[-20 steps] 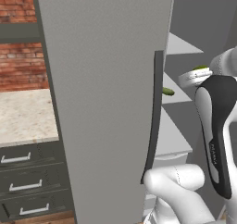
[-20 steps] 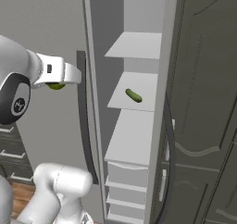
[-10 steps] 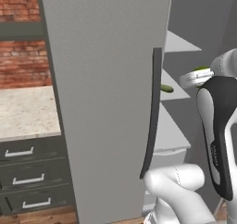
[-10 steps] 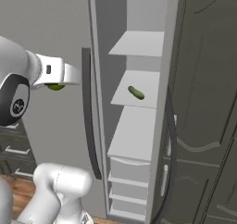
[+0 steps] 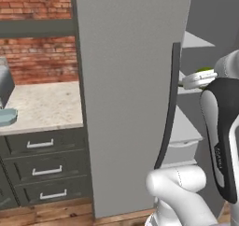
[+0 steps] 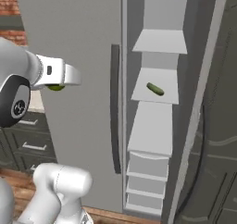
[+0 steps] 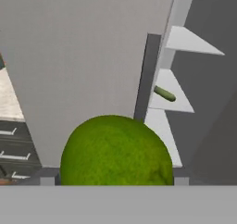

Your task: Take the lime and cucumber out of the freezer and place them in the tupperware container on the counter. Then put the tupperware containing the vegetables back in the freezer.

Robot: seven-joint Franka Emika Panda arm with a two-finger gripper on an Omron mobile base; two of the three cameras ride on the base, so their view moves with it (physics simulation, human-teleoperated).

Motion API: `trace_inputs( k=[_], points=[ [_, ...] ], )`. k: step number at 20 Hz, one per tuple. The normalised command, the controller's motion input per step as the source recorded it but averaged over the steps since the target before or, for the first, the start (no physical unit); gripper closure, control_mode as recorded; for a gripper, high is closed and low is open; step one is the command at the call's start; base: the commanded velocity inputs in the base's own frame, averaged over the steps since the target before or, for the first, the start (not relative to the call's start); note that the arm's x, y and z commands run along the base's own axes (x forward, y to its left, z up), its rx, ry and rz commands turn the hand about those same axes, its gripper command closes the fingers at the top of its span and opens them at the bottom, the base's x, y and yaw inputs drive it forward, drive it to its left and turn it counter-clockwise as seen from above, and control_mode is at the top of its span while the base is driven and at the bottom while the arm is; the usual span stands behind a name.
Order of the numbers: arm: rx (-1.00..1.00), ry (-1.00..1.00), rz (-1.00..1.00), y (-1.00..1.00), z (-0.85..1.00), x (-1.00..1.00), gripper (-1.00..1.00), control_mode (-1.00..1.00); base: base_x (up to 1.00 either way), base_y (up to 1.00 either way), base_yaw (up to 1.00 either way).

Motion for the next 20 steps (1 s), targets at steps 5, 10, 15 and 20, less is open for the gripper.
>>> trace_inputs(
  k=[5, 10, 15, 20],
  points=[
    [0.0, 0.0, 0.0, 0.0, 0.0, 0.0, 1.0, 1.0, 0.0, 0.94, 0.0],
    [0.0, 0.0, 0.0, 0.0, 0.0, 0.0, 1.0, 1.0, 0.0, 0.93, 0.0],
    [0.0, 0.0, 0.0, 0.0, 0.0, 0.0, 1.0, 1.0, 0.0, 0.85, 0.0],
    [0.0, 0.0, 0.0, 0.0, 0.0, 0.0, 1.0, 1.0, 0.2, 0.67, 0.0]
  ],
)
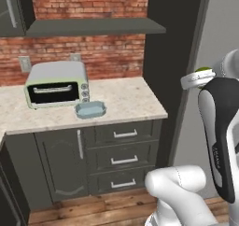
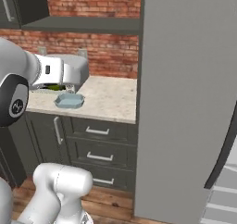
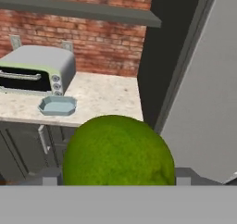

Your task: Take the lime and cucumber out of the freezer and place them in the tupperware container on the counter. Then put the tupperware containing the vegetables back in the freezer.

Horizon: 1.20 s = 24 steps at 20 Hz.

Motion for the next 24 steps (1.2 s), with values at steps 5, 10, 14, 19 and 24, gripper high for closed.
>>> trace_inputs(
  k=[5, 10, 14, 19, 24],
  points=[
    [0.0, 0.0, 0.0, 0.0, 0.0, 0.0, 1.0, 1.0, 0.31, 0.51, 0.0],
    [0.0, 0.0, 0.0, 0.0, 0.0, 0.0, 1.0, 1.0, 0.4, 0.47, 0.0],
    [0.0, 0.0, 0.0, 0.0, 0.0, 0.0, 1.0, 1.0, 0.52, 0.4, 0.0],
    [0.0, 0.0, 0.0, 0.0, 0.0, 0.0, 1.0, 1.0, 0.54, 0.36, 0.0],
    [0.0, 0.0, 0.0, 0.0, 0.0, 0.0, 1.0, 1.0, 0.51, 0.3, 0.0]
  ],
)
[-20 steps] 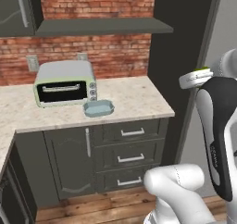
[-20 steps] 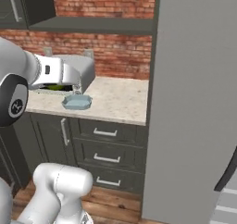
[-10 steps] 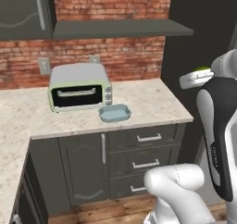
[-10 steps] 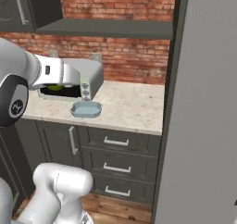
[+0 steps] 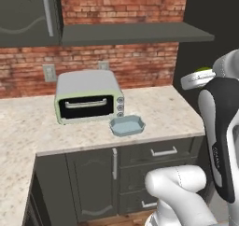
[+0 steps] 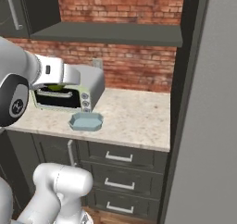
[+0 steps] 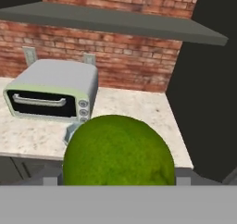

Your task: Take the lime and cucumber out of the freezer and place them in the tupperware container on the counter. Then put the tupperware containing the vegetables back in the freezer.

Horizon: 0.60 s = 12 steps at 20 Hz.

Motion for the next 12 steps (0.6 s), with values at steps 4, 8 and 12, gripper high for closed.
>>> trace_inputs(
  k=[4, 8, 12],
  points=[
    [0.0, 0.0, 0.0, 0.0, 0.0, 0.0, 1.0, 1.0, 0.49, 0.25, 0.0],
    [0.0, 0.0, 0.0, 0.0, 0.0, 0.0, 1.0, 1.0, 0.4, 0.25, 0.0],
    [0.0, 0.01, 0.0, 0.0, -0.07, 0.0, 1.0, -1.0, 0.0, 0.0, 0.0]
  ],
)
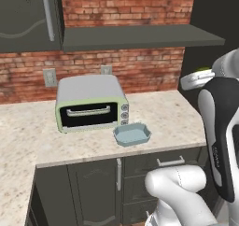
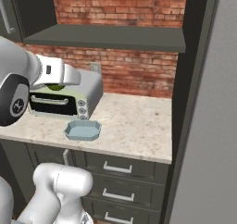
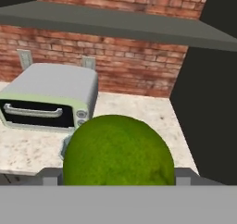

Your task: Take the lime and cucumber out of the freezer and place them in the tupperware container on the counter. Then put the tupperware containing the vegetables back in the freezer.

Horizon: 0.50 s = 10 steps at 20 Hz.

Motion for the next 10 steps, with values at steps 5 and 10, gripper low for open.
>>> trace_inputs(
  k=[5, 10],
  points=[
    [0.0, 0.12, 0.11, 0.13, -0.53, 0.11, 1.0, -1.0, 0.0, 0.0, 0.0],
    [0.0, 0.16, 0.18, 0.16, -0.89, 0.47, 1.0, -1.0, 0.0, 0.0, 0.0]
  ],
)
